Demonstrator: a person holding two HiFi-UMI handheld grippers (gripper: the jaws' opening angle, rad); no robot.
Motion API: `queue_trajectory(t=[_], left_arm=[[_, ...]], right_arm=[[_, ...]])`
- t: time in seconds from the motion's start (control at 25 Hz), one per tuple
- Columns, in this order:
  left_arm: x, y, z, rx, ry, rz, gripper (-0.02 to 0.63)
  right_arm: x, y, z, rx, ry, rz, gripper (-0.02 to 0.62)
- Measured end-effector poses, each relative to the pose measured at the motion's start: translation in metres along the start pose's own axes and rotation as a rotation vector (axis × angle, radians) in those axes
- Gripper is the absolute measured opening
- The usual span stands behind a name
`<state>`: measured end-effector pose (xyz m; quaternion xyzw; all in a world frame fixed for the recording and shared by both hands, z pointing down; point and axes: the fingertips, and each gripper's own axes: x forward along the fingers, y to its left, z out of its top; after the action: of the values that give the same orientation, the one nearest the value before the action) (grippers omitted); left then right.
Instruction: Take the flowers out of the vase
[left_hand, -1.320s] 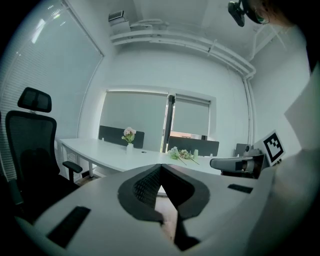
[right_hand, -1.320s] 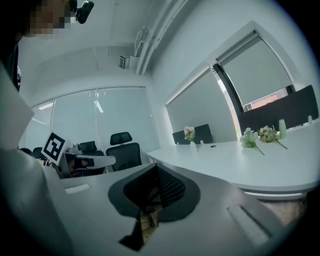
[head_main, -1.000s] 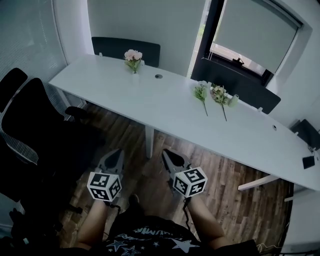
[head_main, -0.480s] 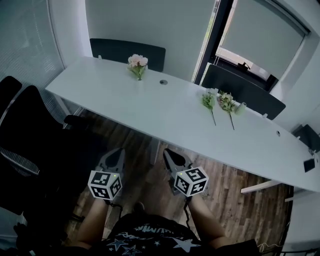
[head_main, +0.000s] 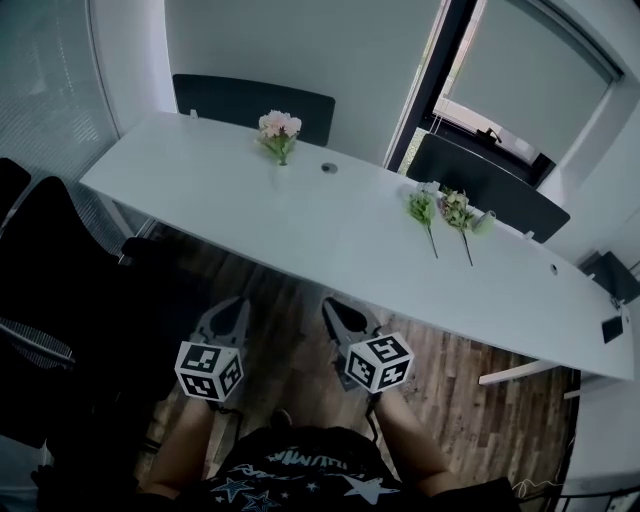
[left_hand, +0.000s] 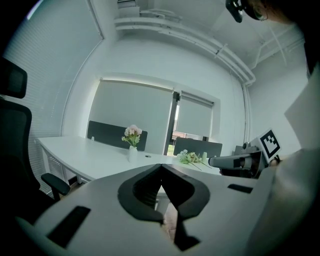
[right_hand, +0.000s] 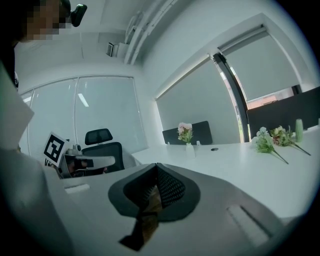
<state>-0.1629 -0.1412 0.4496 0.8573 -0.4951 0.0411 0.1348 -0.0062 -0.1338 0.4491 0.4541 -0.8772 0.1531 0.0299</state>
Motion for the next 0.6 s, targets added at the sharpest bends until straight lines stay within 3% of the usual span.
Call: queue_trajectory(t=[0.36,0.6], left_arm=[[0.016,0.015,-0.001,-0.002,0.010,-0.025,0.009],[0.032,0.025,-0.001,-0.010,0.009,-0.004,0.009]], right_arm=[[0.009,-0.012,-0.007,0.027,0.009,-0.044,0.003],[0.031,-0.029,-0.001,0.029,0.005,-0.028,0.003]])
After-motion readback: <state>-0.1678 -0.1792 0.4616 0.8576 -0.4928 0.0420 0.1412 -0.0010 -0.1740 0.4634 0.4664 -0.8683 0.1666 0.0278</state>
